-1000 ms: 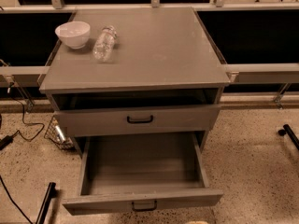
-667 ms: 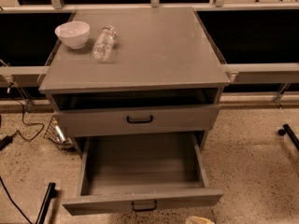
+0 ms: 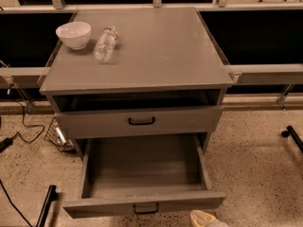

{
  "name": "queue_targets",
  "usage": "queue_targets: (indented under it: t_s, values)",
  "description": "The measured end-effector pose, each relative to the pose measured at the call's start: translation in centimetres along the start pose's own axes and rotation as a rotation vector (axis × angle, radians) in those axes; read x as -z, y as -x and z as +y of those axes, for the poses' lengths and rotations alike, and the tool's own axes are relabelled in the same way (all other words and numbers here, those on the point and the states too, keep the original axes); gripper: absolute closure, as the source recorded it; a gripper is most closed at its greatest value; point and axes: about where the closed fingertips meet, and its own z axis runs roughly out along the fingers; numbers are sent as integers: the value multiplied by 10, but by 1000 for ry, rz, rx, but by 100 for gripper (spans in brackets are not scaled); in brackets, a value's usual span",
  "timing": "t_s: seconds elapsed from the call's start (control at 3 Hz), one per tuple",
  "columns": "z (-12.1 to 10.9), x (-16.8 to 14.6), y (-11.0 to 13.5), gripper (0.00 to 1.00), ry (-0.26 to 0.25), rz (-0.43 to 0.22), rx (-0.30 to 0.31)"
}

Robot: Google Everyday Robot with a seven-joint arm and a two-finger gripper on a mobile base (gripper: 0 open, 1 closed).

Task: Close middle drawer

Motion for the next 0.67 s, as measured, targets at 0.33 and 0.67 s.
queue_targets:
  t_s: [0.33, 0.67]
  values:
    - [-3, -10, 1, 100, -6, -11, -5]
    - [-6, -20, 4, 100, -10, -25, -11]
